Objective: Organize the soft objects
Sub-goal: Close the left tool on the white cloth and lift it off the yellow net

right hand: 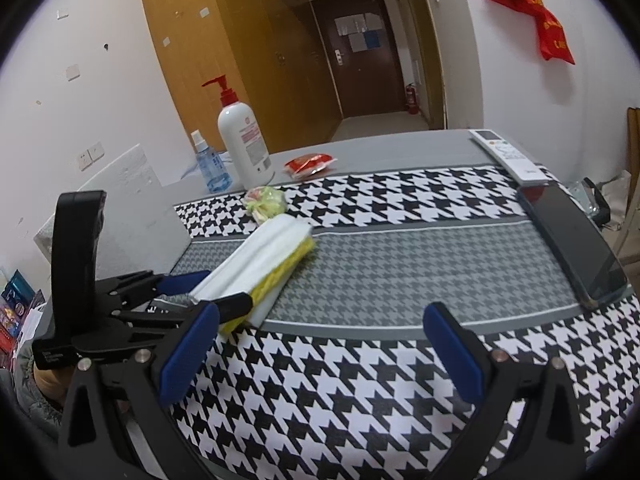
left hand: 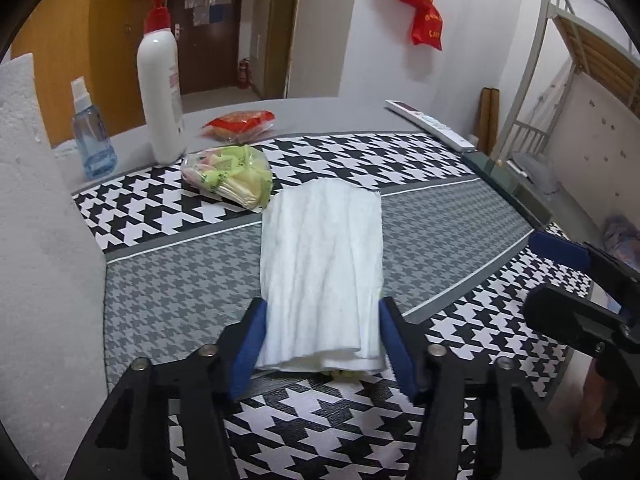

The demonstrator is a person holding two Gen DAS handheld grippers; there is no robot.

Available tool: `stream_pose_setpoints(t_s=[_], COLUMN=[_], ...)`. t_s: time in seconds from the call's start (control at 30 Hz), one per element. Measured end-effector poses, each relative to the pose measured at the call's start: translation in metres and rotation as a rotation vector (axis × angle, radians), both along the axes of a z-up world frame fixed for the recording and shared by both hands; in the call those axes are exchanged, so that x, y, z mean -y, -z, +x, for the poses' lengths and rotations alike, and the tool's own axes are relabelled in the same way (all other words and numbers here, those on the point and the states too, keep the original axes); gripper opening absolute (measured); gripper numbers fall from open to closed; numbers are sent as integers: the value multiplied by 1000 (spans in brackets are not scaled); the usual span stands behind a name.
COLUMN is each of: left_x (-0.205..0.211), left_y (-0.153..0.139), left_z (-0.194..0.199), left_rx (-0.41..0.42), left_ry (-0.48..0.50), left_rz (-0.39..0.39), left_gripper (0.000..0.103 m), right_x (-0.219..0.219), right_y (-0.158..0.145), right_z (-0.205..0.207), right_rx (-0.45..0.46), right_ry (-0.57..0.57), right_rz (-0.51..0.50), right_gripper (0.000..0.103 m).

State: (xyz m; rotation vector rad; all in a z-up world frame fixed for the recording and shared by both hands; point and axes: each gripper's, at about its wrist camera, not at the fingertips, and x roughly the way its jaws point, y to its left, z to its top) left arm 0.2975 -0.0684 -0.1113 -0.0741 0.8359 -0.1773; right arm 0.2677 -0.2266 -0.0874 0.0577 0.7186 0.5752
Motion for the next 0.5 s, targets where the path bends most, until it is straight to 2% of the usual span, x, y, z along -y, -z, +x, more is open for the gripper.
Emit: stream_pose_setpoints(t_s=[0.03,0.13,0.2,0.4,0.5], left_x=[0,-3,-3,0,1], left_y=[-1,-4,-5,-9,-12], left_z=[-1,-3,-6,-15,-20], left_rx=[4,14,12,20,22], left_ry=[2,5,30,70,100], left_rz=[-8,-28,-47,-72,-88], left_gripper=[45,32,27,27,27], right_x=[-1,-3,-6,-16,-20], right_y=[0,-1,0,5,9], right_z=[0,4,7,13,14], right_rx=[1,-9,-19,-51,-69], right_ry=[-2,-14,-19,-44,-54], right_rz=[-2,5,7,0,-9], right_gripper=[103,103,103,103,98])
